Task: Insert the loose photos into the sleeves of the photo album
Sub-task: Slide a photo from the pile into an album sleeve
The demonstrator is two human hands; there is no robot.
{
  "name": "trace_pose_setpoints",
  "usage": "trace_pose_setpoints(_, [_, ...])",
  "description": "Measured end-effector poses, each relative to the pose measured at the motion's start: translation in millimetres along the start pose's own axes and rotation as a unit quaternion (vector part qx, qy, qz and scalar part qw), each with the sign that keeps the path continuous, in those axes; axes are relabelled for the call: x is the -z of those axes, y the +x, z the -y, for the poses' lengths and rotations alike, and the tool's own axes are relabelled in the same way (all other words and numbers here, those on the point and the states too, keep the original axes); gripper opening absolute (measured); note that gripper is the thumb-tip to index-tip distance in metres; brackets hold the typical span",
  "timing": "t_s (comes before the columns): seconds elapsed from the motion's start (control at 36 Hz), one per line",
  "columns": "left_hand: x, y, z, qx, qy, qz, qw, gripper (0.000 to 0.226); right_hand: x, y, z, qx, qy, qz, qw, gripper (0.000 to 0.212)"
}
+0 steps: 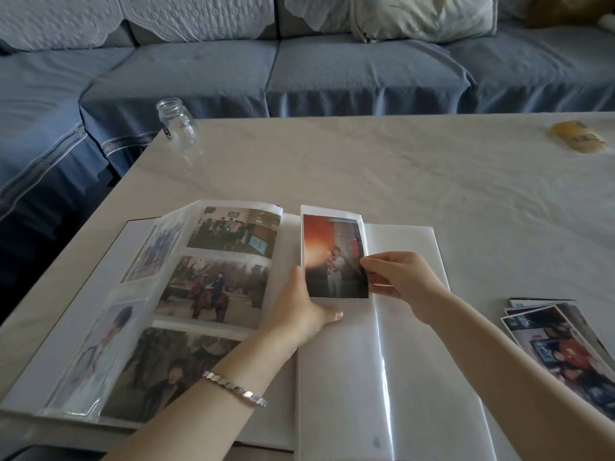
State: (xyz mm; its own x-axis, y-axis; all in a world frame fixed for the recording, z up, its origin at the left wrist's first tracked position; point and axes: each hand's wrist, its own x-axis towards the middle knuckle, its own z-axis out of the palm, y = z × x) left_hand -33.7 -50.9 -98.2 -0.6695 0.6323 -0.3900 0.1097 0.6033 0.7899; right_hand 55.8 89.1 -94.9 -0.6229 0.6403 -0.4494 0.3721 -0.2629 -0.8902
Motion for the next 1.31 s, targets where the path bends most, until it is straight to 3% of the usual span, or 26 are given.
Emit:
trace_pose_setpoints(0.17, [-4, -1, 2, -0.028, -0.003, -0.014, 1.0, 0.051, 4, 4, 0, -0.039, 0.055, -0.043, 0.997, 0.007])
trace_pose_setpoints(0.39, [-2, -1, 4, -0.028, -0.008, -0.011, 1.0, 0.054, 1, 6, -4, -0.024, -0.006, -0.08, 0.996, 0.017])
trace_pose_setpoints(0.72, [-2, -1, 5, -0.05, 0.029, 0.004, 0.998, 0.061, 3, 4, -6, -0.006, -0.008, -0.061, 0.998, 0.009])
trace_pose_setpoints(0.86, [5, -3, 0, -0.045, -0.038, 0.028, 0.998, 0.041, 6, 4, -13, 0.014, -0.048, -0.108, 0.993, 0.012])
trace_pose_setpoints(0.94, [9, -10, -10, -0.094, -0.069, 0.025, 0.993, 0.022, 20, 0, -24, 0.059, -0.11, -0.158, 0.98, 0.018])
trace_pose_setpoints(1.08, [-13, -22, -41, -0.16, -0.133, 0.104, 0.973, 0.044, 61, -22, -33, 0.118, -0.143, -0.205, 0.961, 0.025])
trace_pose_setpoints(1.17, [-44, -26, -52, -0.178, -0.085, 0.144, 0.97, 0.06, 91, -41, -37, 0.156, -0.184, -0.25, 0.938, 0.023])
trace_pose_setpoints(1.25, [-77, -24, -55, -0.187, 0.074, 0.126, 0.972, 0.073, 118, -63, -46, 0.162, -0.259, -0.281, 0.91, 0.02])
trace_pose_setpoints(1.31, [-96, -22, -57, -0.143, 0.189, 0.111, 0.965, 0.078, 131, -74, -55, 0.138, -0.312, -0.281, 0.897, 0.017])
